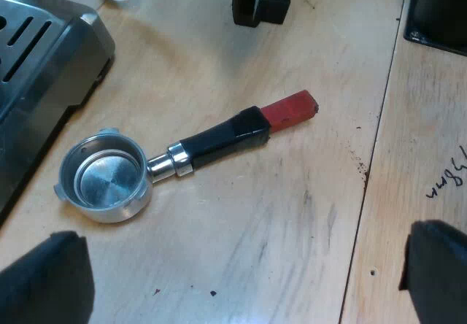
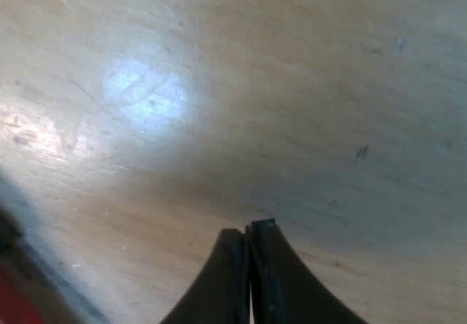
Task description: Put the handle in the coffee machine
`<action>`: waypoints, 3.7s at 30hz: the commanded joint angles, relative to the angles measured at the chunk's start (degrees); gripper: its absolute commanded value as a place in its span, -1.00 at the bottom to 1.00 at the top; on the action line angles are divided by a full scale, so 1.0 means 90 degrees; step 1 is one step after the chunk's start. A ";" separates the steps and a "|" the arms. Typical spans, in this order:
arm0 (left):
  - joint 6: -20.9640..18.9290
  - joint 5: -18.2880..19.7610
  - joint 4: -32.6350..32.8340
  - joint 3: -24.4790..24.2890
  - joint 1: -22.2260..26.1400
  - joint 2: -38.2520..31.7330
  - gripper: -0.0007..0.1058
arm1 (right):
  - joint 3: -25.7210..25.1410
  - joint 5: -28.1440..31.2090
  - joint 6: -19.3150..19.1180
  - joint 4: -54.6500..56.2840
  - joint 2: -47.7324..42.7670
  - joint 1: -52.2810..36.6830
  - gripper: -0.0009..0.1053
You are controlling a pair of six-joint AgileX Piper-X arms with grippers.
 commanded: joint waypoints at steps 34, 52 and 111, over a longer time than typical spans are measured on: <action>-0.0331 -0.0628 0.0801 -0.0055 -0.0033 -0.0005 0.66 | -0.0020 -0.0461 -0.0233 -0.0903 0.1450 0.2351 -0.98; -0.0381 -0.1007 0.1939 -0.0053 -0.0033 -0.1090 0.66 | -0.0035 -0.1071 0.1555 -0.2404 0.1450 0.3615 -0.98; -0.0337 -0.1833 0.2219 -0.0624 -0.0033 -0.1281 0.66 | -0.1941 0.0726 0.2230 -0.1172 0.1174 0.3614 0.61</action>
